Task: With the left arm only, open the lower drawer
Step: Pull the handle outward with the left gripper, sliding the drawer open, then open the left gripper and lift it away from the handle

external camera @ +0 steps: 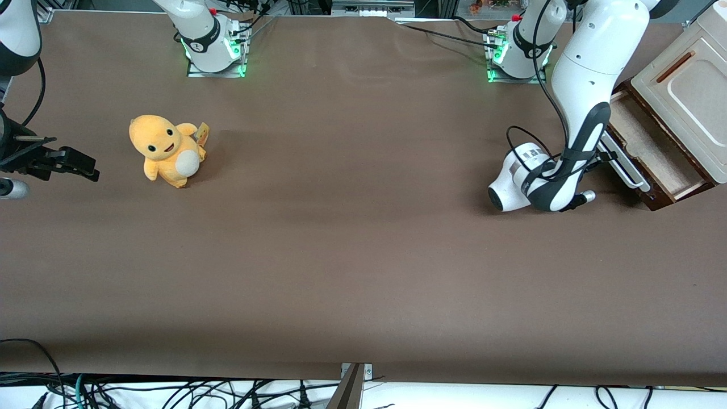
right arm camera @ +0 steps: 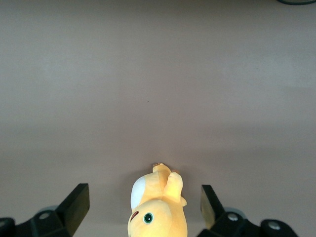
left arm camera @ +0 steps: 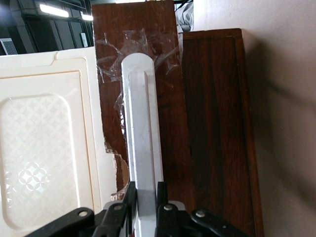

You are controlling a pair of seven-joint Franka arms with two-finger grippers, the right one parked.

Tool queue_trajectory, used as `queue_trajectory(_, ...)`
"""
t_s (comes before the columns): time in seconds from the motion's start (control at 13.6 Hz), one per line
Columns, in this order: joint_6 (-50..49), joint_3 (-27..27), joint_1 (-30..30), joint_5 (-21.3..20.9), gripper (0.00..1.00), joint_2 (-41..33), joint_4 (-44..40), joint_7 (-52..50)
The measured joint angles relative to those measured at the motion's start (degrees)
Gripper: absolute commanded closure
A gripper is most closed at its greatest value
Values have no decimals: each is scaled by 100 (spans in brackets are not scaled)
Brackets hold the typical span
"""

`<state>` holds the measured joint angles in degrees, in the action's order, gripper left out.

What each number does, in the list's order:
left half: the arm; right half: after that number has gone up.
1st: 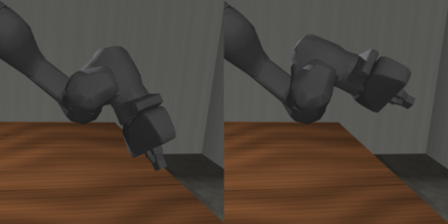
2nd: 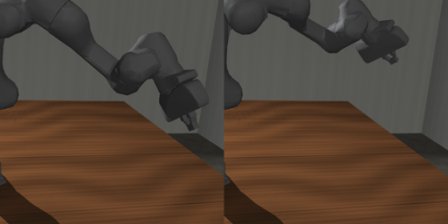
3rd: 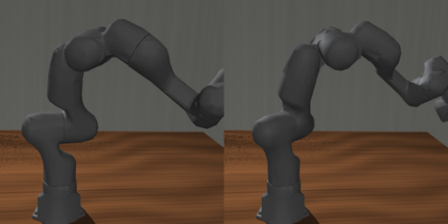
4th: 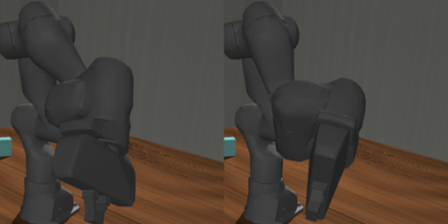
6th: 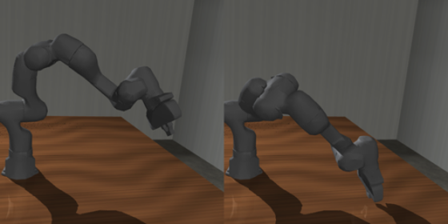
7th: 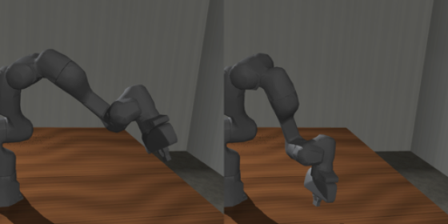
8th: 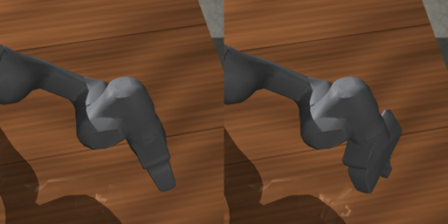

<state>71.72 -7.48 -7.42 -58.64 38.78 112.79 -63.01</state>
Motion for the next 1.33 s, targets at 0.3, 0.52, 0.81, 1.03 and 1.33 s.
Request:
queue_trajectory(0.3, -3, 0, -37, 0, 18, 9, -4, -3)
queue_trajectory(0.52, -11, -15, -77, 0, 0, 14, -72, 3)
queue_trajectory(0.81, -27, -17, -82, 0, 0, 35, -91, 3)
queue_trajectory(1.03, -44, -18, -82, 16, 0, 46, -119, 6)
queue_trajectory(1.33, -81, -31, -86, 380, 0, 23, -378, 107)
